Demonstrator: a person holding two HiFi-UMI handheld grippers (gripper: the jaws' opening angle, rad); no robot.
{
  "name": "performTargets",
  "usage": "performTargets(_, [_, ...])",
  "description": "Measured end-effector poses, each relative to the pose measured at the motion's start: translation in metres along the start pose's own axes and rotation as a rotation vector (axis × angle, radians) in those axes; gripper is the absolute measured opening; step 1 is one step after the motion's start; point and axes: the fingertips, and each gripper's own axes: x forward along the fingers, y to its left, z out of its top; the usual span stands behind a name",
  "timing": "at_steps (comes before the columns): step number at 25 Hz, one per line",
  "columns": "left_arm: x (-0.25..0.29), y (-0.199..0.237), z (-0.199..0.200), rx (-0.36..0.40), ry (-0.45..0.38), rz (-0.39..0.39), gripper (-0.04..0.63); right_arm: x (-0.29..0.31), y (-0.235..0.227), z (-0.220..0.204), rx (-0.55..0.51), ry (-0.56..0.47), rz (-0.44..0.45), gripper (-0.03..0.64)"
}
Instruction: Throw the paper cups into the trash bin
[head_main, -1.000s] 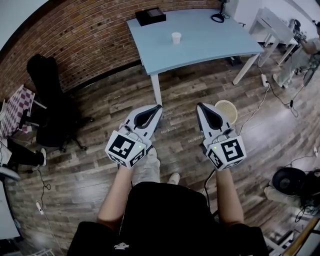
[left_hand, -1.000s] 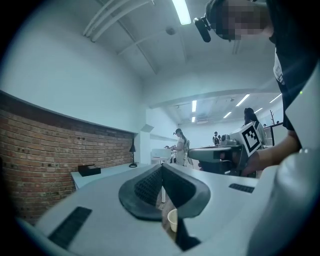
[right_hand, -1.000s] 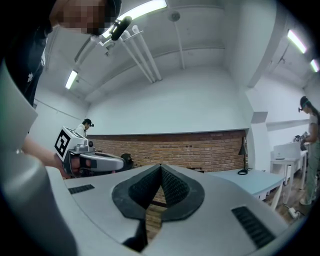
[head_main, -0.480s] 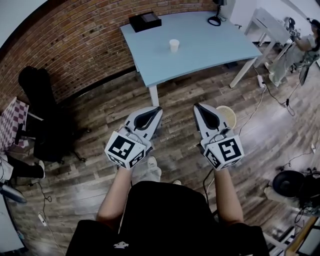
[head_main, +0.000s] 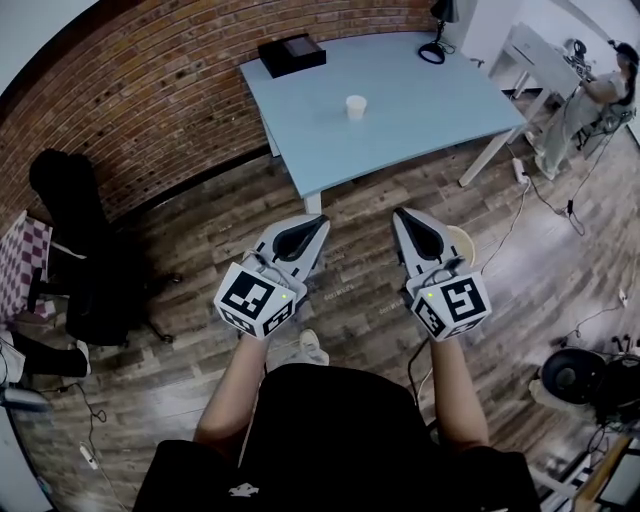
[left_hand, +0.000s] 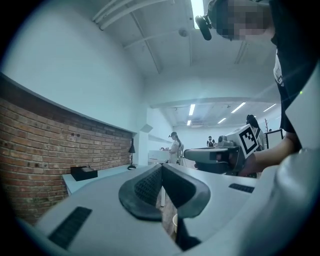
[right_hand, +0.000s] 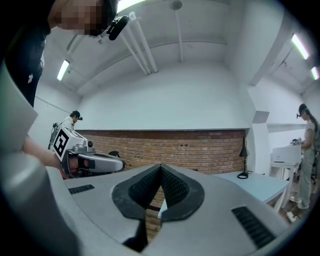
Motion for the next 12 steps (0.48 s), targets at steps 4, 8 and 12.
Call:
performTargets(4, [0.0,0.025,0.003,-0.004,-0.01,-0.011,0.009,0.022,0.002,0.003,-0.005,0.003,-0.017,0.005])
performTargets(8, [-0.003,0.047,-0.004,-0.035,-0.011,-0.029,0.008,0.045,0.005,-0.003,-0.004,0.019,-0.036,0.005])
performTargets(12, [-0.004,0.065,-0.014,-0.053,-0.009,-0.052,0.008,0.062,0.008,-0.012,-0.004,0.038,-0.06,0.005])
